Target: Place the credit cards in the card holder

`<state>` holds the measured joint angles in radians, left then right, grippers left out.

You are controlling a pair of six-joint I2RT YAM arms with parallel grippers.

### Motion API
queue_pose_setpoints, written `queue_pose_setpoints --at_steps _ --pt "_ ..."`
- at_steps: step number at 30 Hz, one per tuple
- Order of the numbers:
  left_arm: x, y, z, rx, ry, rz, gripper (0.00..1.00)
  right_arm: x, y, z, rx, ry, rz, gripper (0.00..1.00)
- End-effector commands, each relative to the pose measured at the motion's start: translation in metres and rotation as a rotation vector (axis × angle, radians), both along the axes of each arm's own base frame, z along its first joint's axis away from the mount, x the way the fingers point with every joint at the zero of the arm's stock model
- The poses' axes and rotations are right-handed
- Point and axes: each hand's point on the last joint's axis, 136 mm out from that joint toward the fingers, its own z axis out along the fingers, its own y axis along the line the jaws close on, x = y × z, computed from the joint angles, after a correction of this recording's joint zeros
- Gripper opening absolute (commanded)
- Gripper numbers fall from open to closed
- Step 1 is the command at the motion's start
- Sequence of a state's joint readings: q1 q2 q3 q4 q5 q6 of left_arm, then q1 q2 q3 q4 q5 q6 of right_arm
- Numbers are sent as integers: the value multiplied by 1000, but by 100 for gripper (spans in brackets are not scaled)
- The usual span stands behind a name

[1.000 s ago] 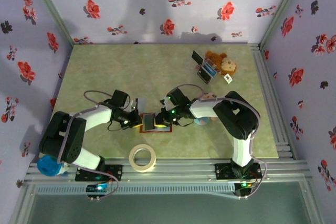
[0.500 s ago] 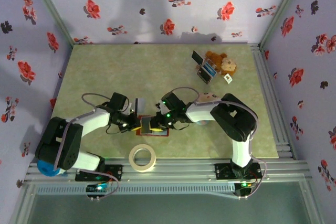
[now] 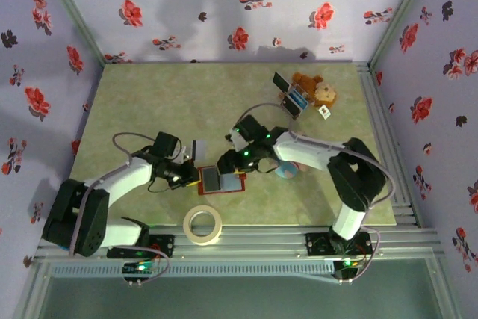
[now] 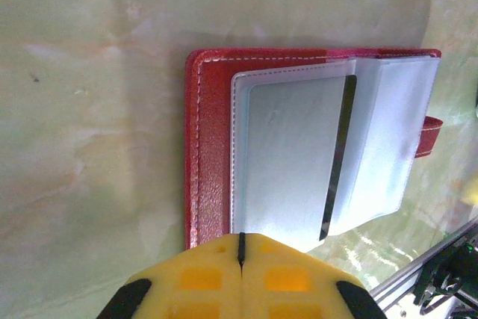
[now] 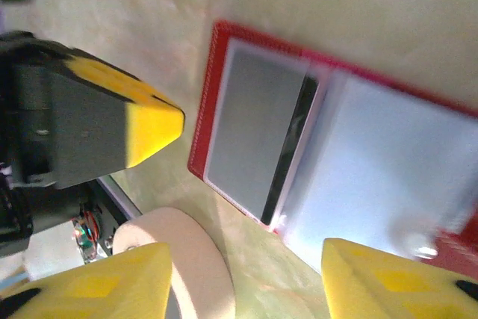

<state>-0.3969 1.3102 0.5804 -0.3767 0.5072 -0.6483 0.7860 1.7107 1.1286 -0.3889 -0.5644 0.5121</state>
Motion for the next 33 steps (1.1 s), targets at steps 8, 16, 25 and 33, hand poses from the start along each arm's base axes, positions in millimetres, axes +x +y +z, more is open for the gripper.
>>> queue_pose_setpoints --at_steps 8,16,25,33 --pt "12 5 41 -4 -86 13 15 172 -188 84 -156 -412 -502 61" --pt "16 16 61 47 -161 28 31 246 -285 67 -158 -421 -703 64" --pt "18 17 60 45 -165 54 32 273 -282 47 -145 -424 -620 58" --pt "18 18 60 49 -172 50 33 274 -263 40 -74 -391 -483 49"
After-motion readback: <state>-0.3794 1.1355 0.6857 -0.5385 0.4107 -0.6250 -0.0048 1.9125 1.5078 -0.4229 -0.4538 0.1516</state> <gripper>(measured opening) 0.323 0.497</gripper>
